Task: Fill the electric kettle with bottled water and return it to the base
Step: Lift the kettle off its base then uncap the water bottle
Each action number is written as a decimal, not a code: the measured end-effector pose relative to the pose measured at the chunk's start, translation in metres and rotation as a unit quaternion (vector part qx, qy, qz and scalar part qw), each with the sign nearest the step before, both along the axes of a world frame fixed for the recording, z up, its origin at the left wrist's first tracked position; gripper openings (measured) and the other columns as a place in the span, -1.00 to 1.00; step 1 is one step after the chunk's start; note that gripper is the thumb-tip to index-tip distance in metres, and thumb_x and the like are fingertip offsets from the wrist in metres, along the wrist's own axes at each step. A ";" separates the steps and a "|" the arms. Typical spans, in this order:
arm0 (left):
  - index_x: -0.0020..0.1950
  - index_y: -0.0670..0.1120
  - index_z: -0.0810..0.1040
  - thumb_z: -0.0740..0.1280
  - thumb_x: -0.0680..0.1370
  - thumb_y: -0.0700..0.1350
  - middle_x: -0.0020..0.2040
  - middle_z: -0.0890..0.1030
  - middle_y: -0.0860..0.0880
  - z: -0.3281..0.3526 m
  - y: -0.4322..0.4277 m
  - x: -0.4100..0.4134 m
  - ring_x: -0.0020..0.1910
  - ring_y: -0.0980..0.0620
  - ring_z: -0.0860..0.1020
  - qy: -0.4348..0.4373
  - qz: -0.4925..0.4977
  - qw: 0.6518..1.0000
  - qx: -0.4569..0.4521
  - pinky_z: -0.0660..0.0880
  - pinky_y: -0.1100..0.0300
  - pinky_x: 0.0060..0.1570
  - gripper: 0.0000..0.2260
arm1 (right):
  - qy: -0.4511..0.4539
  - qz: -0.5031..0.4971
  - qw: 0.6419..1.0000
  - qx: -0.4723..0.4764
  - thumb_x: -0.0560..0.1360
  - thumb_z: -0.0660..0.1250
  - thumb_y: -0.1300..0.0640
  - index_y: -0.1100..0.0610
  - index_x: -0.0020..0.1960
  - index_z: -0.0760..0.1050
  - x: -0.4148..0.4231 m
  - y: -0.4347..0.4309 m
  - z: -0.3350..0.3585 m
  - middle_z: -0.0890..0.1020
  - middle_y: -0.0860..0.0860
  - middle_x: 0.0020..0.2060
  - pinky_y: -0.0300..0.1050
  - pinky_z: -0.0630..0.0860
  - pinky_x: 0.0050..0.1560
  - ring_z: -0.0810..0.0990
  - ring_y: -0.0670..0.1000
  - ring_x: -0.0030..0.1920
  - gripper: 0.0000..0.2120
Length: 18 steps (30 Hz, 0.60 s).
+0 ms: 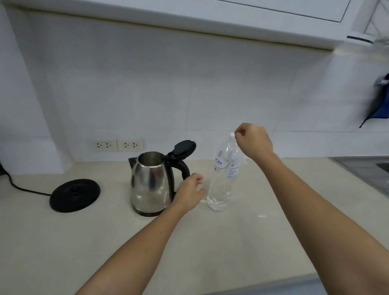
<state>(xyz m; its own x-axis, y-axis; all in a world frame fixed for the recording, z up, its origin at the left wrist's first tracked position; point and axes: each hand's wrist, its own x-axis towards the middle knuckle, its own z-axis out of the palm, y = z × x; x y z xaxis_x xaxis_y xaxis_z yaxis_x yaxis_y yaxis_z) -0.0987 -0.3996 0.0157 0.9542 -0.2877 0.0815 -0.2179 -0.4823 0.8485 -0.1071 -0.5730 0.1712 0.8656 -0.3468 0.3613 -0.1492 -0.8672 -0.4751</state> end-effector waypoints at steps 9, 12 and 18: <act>0.57 -0.10 0.06 0.50 0.42 0.03 0.50 0.27 -0.07 -0.002 -0.081 0.027 0.47 -0.06 0.30 0.042 0.035 0.998 0.008 0.28 0.10 0.38 -0.13 | 0.048 0.085 0.992 -0.081 0.56 0.21 -0.14 0.06 0.31 0.43 0.031 -0.051 -0.018 0.51 0.07 0.20 0.02 0.49 0.08 0.53 0.11 0.18 -0.59; 0.53 -0.05 0.14 0.53 0.39 0.02 0.45 0.34 -0.04 -0.010 -0.100 0.037 0.42 -0.04 0.35 0.047 0.055 0.997 -0.019 0.32 0.12 0.31 -0.17 | 0.055 0.132 0.986 -0.084 0.54 0.22 -0.16 0.03 0.30 0.43 0.044 -0.056 -0.025 0.52 0.05 0.18 0.01 0.48 0.05 0.52 0.08 0.16 -0.59; 0.47 -0.05 0.18 0.56 0.32 0.01 0.36 0.43 0.00 -0.022 -0.123 0.049 0.34 -0.03 0.43 0.048 0.102 0.992 -0.060 0.42 0.05 0.27 -0.16 | 0.032 0.175 0.982 -0.061 0.52 0.29 -0.11 0.12 0.23 0.49 0.068 -0.063 -0.037 0.56 0.08 0.08 -0.06 0.44 -0.03 0.53 0.11 0.10 -0.61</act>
